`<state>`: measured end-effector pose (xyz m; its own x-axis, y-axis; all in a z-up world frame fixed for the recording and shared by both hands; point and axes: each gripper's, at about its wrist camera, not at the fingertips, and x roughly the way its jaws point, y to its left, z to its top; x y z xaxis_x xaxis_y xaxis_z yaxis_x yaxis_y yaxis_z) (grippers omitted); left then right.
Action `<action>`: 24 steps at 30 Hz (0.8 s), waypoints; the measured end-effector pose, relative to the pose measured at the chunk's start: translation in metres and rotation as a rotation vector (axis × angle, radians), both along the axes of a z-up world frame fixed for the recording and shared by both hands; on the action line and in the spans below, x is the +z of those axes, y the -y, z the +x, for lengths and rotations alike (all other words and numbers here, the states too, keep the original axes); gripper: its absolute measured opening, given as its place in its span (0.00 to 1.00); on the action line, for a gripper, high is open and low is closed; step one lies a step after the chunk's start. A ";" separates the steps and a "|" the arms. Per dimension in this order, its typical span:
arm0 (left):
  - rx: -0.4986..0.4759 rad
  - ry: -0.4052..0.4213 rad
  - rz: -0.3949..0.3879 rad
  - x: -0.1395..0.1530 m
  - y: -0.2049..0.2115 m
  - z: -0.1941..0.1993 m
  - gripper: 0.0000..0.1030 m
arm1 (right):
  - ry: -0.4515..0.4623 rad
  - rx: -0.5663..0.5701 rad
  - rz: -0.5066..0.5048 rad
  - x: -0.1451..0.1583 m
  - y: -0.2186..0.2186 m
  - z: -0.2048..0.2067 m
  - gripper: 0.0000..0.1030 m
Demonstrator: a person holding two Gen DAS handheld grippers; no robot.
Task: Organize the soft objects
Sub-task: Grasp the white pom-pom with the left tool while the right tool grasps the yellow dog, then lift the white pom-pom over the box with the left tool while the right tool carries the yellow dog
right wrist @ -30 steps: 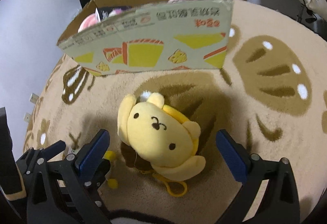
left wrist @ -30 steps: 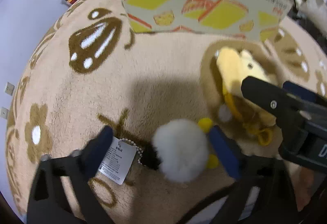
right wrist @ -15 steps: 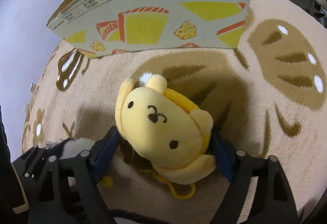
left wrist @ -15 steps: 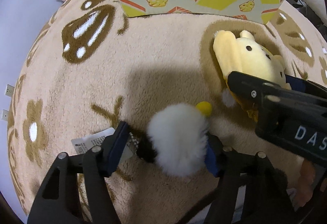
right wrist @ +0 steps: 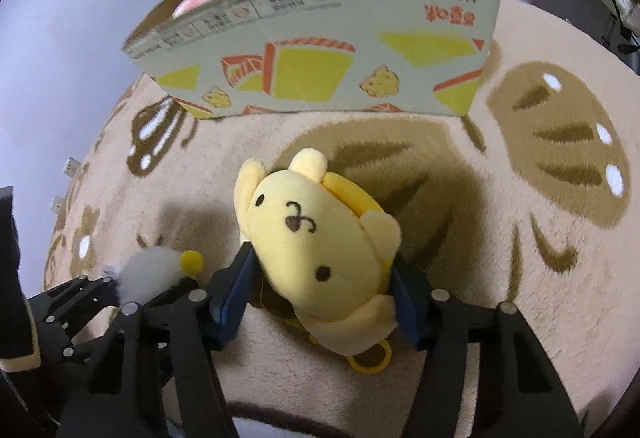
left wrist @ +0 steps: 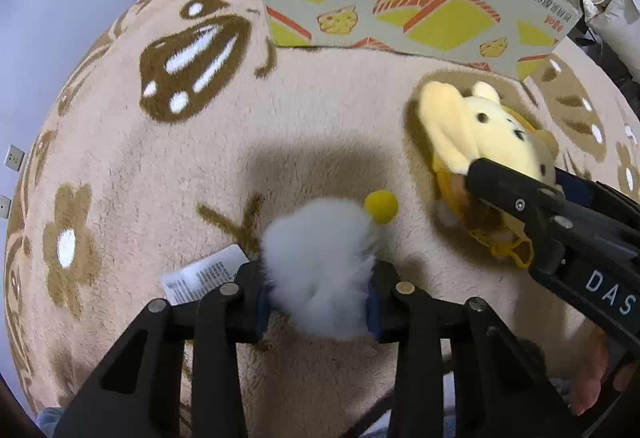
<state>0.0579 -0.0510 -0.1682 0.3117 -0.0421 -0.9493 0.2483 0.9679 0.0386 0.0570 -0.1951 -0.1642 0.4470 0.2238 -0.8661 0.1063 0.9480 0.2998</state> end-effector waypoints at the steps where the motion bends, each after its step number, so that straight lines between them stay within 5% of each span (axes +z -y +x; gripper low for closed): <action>1: 0.001 0.007 -0.002 0.002 -0.001 0.000 0.34 | 0.005 0.007 -0.001 0.002 -0.001 -0.001 0.54; 11: 0.070 0.090 -0.016 0.029 -0.023 0.002 0.34 | 0.095 0.042 -0.021 0.027 -0.010 -0.011 0.51; 24: 0.086 0.428 -0.099 0.126 -0.039 -0.004 0.34 | 0.347 0.004 -0.102 0.105 -0.003 -0.032 0.51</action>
<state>0.0536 -0.0120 -0.0418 0.6823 -0.0829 -0.7264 0.1483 0.9886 0.0265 0.0253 -0.1924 -0.0588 0.7176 0.1470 -0.6808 0.0105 0.9751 0.2216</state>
